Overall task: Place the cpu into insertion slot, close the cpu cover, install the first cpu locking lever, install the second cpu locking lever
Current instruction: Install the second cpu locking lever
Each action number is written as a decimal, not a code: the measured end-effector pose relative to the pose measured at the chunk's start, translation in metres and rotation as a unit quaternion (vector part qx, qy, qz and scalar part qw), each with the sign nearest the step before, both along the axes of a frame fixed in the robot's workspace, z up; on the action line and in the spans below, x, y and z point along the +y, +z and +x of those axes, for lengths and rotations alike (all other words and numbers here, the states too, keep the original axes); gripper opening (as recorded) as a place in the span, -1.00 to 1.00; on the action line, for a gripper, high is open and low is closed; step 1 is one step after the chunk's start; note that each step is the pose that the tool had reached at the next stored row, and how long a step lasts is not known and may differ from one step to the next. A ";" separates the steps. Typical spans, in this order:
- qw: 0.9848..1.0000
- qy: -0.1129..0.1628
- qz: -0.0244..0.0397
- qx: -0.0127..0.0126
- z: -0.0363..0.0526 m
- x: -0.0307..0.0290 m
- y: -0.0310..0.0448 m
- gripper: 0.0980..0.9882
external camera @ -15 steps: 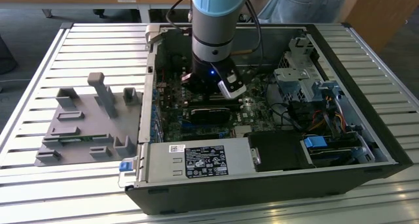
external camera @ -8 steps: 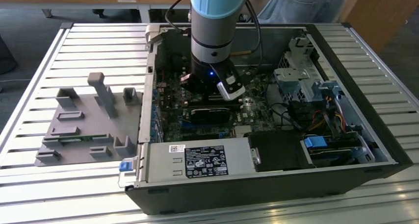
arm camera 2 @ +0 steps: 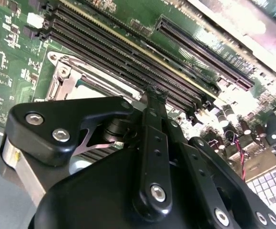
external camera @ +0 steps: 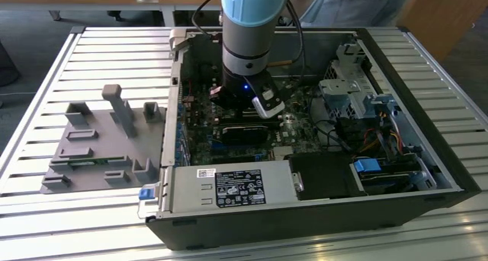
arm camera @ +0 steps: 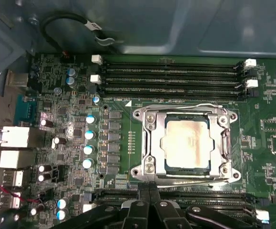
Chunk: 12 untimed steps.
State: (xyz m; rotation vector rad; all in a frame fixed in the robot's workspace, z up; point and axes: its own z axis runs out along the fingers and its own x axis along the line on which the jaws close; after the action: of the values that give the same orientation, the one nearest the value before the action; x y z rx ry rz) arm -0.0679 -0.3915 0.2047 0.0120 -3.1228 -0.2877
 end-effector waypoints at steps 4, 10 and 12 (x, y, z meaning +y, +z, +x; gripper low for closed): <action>1.000 0.000 0.006 0.000 -0.0017 -0.0001 -0.0038 -0.98; 1.000 0.000 0.018 0.000 -0.0034 -0.0001 -0.0072 -0.98; 1.000 0.000 0.022 0.000 -0.0048 -0.0001 -0.0077 -0.98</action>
State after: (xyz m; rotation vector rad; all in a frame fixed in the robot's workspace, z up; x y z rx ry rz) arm -0.0727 -0.3916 0.1971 0.0123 -3.1158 -0.3560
